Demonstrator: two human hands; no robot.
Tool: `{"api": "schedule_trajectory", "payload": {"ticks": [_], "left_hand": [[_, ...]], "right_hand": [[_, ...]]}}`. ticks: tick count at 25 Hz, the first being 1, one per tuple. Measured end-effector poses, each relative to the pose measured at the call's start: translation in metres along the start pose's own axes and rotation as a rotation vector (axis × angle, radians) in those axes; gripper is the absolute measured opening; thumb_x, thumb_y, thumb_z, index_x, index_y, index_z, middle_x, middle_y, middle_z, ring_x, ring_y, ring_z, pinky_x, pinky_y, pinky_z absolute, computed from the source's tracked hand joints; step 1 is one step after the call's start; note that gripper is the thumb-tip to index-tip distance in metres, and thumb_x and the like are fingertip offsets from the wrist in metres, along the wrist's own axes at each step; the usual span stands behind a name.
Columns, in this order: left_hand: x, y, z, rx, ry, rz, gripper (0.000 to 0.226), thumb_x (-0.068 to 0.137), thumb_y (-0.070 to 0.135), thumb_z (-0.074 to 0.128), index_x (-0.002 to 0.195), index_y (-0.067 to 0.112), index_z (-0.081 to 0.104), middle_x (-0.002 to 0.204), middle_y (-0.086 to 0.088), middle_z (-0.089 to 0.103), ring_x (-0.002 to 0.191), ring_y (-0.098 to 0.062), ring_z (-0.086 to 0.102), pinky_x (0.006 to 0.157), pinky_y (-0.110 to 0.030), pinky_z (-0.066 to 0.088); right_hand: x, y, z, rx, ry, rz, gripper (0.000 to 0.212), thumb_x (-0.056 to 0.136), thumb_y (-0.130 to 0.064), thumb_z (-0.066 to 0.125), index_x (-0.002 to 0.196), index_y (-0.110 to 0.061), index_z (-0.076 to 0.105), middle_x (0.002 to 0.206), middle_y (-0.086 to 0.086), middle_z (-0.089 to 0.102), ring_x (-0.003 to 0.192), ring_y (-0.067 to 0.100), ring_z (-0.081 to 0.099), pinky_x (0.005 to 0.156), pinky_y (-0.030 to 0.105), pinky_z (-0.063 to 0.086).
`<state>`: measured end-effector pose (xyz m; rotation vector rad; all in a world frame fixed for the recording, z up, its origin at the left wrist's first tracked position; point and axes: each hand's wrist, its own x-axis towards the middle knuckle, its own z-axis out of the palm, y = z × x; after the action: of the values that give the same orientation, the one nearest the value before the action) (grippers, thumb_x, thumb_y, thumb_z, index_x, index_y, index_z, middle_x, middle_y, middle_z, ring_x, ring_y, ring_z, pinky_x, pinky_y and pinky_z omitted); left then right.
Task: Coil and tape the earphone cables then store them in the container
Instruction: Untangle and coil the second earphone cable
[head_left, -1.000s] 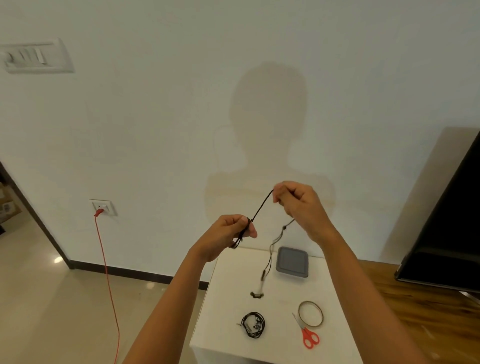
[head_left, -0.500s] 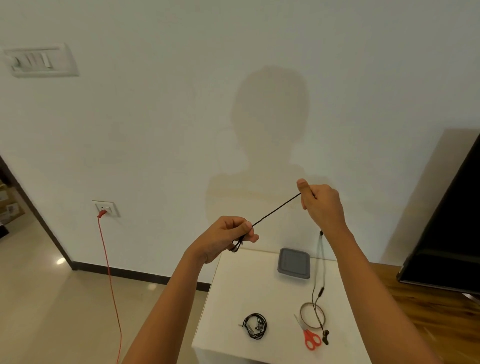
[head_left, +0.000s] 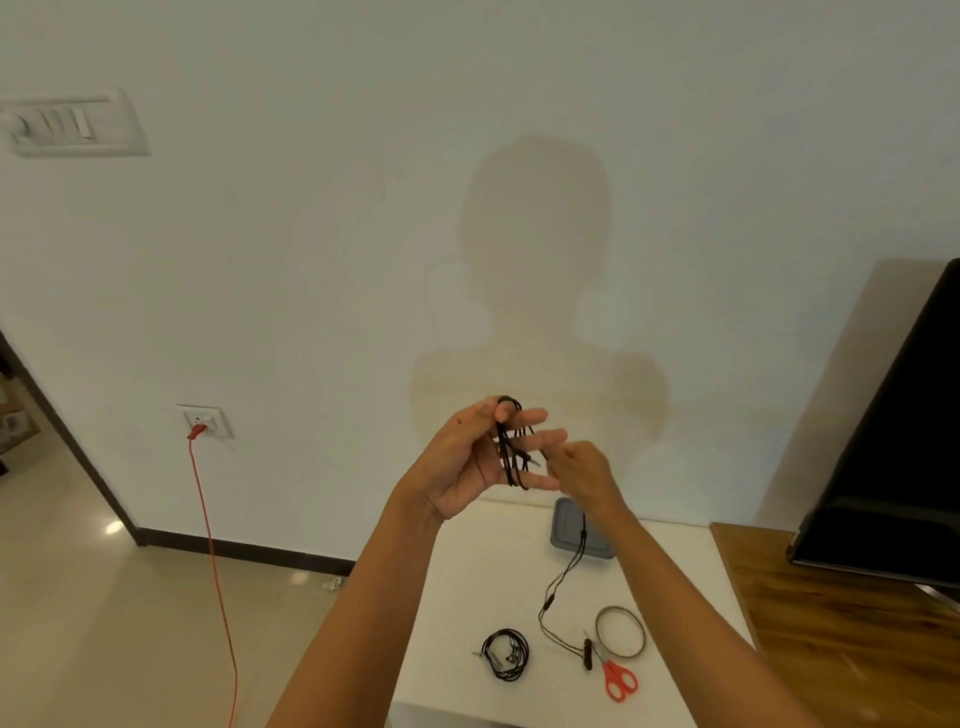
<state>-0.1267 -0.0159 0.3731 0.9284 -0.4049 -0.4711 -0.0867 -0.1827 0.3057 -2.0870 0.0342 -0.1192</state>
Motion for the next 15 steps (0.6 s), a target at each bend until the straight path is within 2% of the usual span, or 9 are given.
{"api": "schedule_trajectory", "payload": {"ticks": [2, 3, 5, 7, 10, 12, 15], "left_hand": [[0.009, 0.002, -0.002, -0.008, 0.125, 0.113, 0.034, 0.103, 0.021, 0.033, 0.076, 0.011, 0.052, 0.114, -0.014, 0.068, 0.115, -0.038, 0.061, 0.081, -0.069, 0.047], [0.013, 0.003, -0.008, 0.06, 0.193, 0.16, 0.032, 0.103, 0.02, 0.034, 0.078, 0.012, 0.053, 0.118, -0.012, 0.067, 0.12, -0.036, 0.058, 0.085, -0.065, 0.048], [0.017, 0.001, -0.023, 0.343, 0.318, 0.211, 0.03, 0.103, 0.022, 0.037, 0.079, 0.014, 0.055, 0.121, -0.005, 0.068, 0.124, -0.027, 0.056, 0.087, -0.054, 0.05], [0.016, -0.005, -0.036, 0.625, 0.369, 0.185, 0.03, 0.102, 0.028, 0.04, 0.08, 0.016, 0.057, 0.117, 0.001, 0.07, 0.119, -0.018, 0.059, 0.078, -0.044, 0.048], [0.011, -0.017, -0.042, 0.756, 0.32, 0.081, 0.029, 0.101, 0.028, 0.044, 0.083, 0.015, 0.062, 0.101, 0.004, 0.074, 0.099, -0.014, 0.064, 0.066, -0.034, 0.046], [0.008, -0.023, -0.039, 0.766, 0.246, 0.014, 0.029, 0.101, 0.025, 0.045, 0.085, 0.012, 0.065, 0.083, 0.006, 0.071, 0.085, -0.017, 0.061, 0.062, -0.035, 0.042], [0.001, -0.027, -0.031, 0.75, 0.172, -0.101, 0.032, 0.101, 0.026, 0.044, 0.084, 0.013, 0.068, 0.085, -0.003, 0.071, 0.095, -0.026, 0.066, 0.069, -0.047, 0.048]], "right_hand": [[-0.015, 0.007, 0.019, 0.017, -0.079, 0.011, 0.063, 0.093, -0.049, 0.048, 0.038, -0.019, 0.047, 0.036, -0.007, 0.045, 0.04, 0.006, 0.043, 0.061, 0.028, 0.038], [-0.023, 0.01, 0.024, -0.002, -0.1, -0.003, 0.065, 0.094, -0.05, 0.045, 0.036, -0.02, 0.047, 0.034, -0.007, 0.044, 0.037, 0.003, 0.042, 0.059, 0.027, 0.038], [-0.039, 0.01, 0.025, 0.011, -0.105, -0.045, 0.066, 0.096, -0.047, 0.043, 0.035, -0.02, 0.047, 0.033, -0.007, 0.041, 0.034, 0.002, 0.039, 0.054, 0.025, 0.037], [-0.049, -0.002, 0.013, 0.094, -0.098, -0.085, 0.062, 0.097, -0.041, 0.046, 0.039, -0.019, 0.049, 0.034, -0.008, 0.038, 0.034, 0.004, 0.035, 0.05, 0.022, 0.033], [-0.054, -0.031, -0.015, 0.052, -0.176, -0.218, 0.042, 0.094, -0.031, 0.055, 0.056, -0.014, 0.057, 0.039, -0.012, 0.041, 0.039, 0.004, 0.034, 0.048, 0.015, 0.03], [-0.05, -0.047, -0.028, -0.023, -0.207, -0.3, 0.027, 0.092, -0.022, 0.058, 0.067, -0.012, 0.063, 0.044, -0.015, 0.049, 0.042, 0.002, 0.04, 0.048, 0.014, 0.034], [-0.037, -0.056, -0.041, 0.026, -0.144, -0.326, 0.015, 0.09, -0.017, 0.062, 0.077, -0.014, 0.068, 0.059, -0.007, 0.062, 0.045, 0.008, 0.051, 0.047, 0.02, 0.045]]}}
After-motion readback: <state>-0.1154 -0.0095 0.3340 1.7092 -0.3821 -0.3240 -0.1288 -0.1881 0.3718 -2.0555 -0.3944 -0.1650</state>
